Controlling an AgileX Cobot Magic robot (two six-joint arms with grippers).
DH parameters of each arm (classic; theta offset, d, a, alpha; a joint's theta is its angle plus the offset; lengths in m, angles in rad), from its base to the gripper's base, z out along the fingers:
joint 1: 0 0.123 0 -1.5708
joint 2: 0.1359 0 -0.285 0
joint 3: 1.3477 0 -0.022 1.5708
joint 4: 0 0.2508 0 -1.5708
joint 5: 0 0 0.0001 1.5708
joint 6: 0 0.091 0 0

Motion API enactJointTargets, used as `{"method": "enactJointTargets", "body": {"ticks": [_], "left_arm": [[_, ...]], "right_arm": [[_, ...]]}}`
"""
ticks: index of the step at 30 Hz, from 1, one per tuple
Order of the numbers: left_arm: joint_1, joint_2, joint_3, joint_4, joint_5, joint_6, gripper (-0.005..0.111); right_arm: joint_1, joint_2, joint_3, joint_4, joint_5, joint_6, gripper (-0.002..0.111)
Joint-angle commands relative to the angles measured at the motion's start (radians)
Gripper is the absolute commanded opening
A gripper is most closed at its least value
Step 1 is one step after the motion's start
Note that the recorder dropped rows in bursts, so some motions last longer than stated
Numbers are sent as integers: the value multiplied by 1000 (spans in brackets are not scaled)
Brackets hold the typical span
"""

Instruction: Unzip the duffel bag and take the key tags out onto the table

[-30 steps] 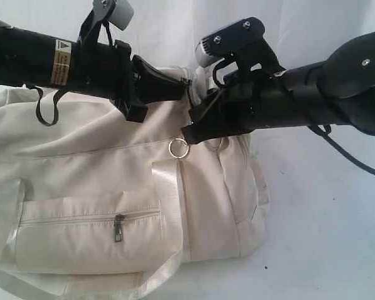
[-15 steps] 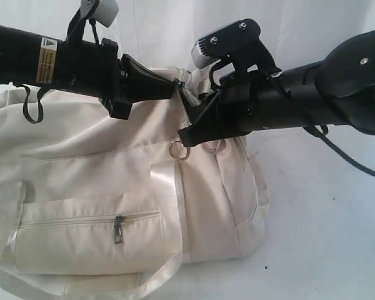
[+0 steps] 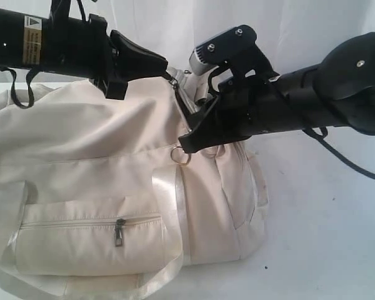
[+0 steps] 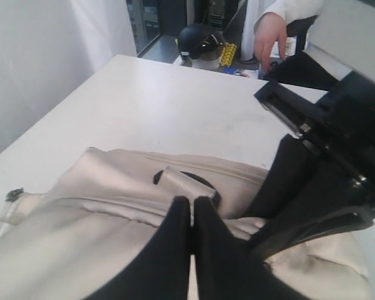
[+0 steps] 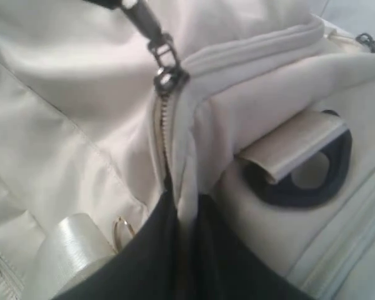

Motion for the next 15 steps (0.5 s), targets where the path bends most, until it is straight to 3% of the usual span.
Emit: {"method": "enactJointTargets", "body": {"ticks": [1, 8, 15], "left_arm": [[6, -30, -18, -59, 146, -3, 0], [6, 11, -70, -59, 162, 0, 0], [6, 111, -160, -68, 315, 7, 0]], "right_arm": [[-5, 8, 9, -23, 58, -4, 7], [-5, 8, 9, -21, 74, -4, 7], [-5, 8, 9, -21, 118, -4, 7]]}}
